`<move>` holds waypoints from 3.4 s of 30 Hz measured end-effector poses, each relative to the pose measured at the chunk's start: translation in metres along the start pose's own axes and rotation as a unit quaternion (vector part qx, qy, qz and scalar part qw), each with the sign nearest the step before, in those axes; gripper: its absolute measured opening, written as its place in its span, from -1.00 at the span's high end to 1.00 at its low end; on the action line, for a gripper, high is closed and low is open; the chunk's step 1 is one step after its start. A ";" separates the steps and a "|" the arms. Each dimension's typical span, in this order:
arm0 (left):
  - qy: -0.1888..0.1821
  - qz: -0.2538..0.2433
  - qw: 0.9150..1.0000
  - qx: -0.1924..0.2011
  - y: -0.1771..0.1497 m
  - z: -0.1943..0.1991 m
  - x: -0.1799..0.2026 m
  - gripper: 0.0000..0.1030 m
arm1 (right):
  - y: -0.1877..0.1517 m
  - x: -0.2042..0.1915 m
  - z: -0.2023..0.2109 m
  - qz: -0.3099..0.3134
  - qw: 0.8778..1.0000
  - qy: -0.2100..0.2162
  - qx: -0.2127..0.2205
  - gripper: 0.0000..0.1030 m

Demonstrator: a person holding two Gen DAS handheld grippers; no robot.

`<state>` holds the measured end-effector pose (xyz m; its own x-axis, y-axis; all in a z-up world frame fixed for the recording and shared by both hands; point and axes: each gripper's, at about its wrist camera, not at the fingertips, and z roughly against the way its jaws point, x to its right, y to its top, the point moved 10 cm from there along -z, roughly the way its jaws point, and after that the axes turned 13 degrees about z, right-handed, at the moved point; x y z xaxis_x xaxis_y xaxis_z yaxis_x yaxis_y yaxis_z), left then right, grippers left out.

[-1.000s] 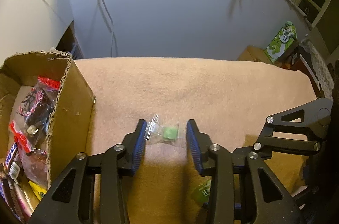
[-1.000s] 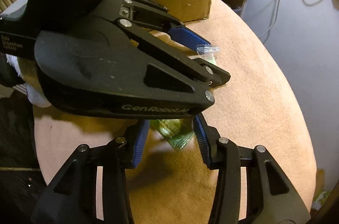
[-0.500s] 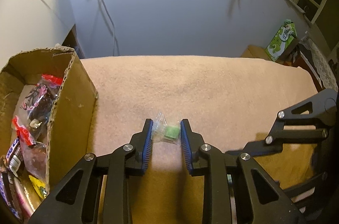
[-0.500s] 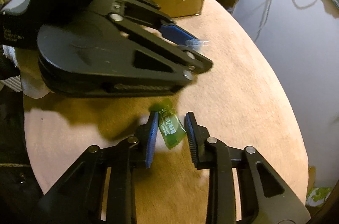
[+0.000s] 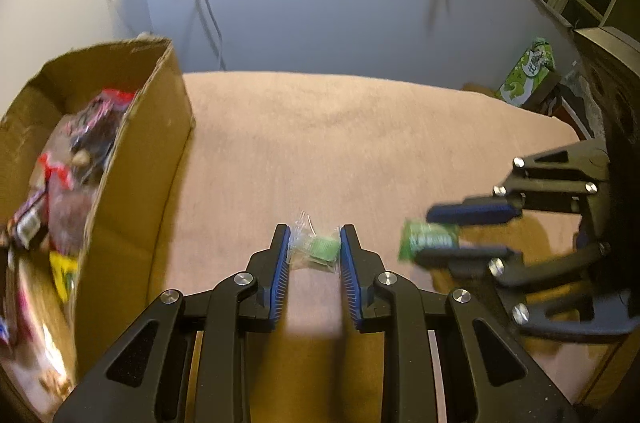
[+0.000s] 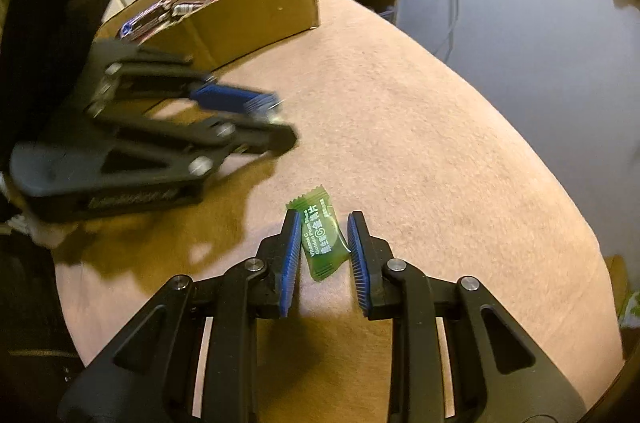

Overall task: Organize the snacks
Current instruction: 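Grasp the clear-wrapped green candy with the left tool while the right tool grasps the green mint, then carry the clear candy and green mint into the box and open both tools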

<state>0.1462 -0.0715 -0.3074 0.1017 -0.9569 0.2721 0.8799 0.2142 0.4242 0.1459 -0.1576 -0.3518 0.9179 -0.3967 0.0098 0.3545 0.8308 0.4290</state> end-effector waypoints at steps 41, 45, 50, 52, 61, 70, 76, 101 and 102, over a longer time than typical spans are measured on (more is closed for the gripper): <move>-0.029 0.036 0.999 -0.005 -0.029 0.037 -0.010 0.57 | -0.012 -0.008 0.020 -0.136 0.989 -0.053 -0.016 0.89; -0.036 0.045 0.998 -0.001 -0.025 0.051 -0.014 0.57 | -0.009 -0.009 0.035 -0.148 0.988 -0.052 -0.003 0.89; -0.038 0.051 0.998 0.012 -0.015 0.073 -0.021 0.57 | 0.003 -0.010 0.059 -0.161 0.985 -0.053 0.022 0.89; -0.036 0.049 0.998 0.016 -0.012 0.082 -0.024 0.57 | 0.010 -0.012 0.065 -0.164 0.985 -0.052 0.027 0.89; -0.012 0.049 0.998 0.041 0.005 0.111 -0.049 0.57 | 0.050 -0.024 0.079 -0.140 0.988 -0.058 0.040 0.89; 0.011 0.069 0.996 0.059 0.027 0.122 -0.084 0.57 | 0.104 -0.042 0.075 -0.102 0.992 -0.051 0.053 0.89; 0.030 0.093 0.993 0.071 0.039 0.130 -0.114 0.57 | 0.140 -0.053 0.063 -0.083 0.994 -0.034 0.062 0.89; 0.081 0.143 0.983 0.084 0.047 0.141 -0.178 0.22 | 0.215 -0.081 0.031 -0.040 0.997 0.002 0.067 0.33; 0.081 0.144 0.983 0.084 0.047 0.141 -0.179 0.21 | 0.215 -0.081 0.031 -0.039 0.997 0.002 0.067 0.30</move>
<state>0.1041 0.1376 -0.2139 0.4200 -0.8676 0.2662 0.7165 0.4970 0.4895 0.1426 0.0411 -0.2324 0.8895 -0.4559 -0.0319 0.3980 0.7383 0.5445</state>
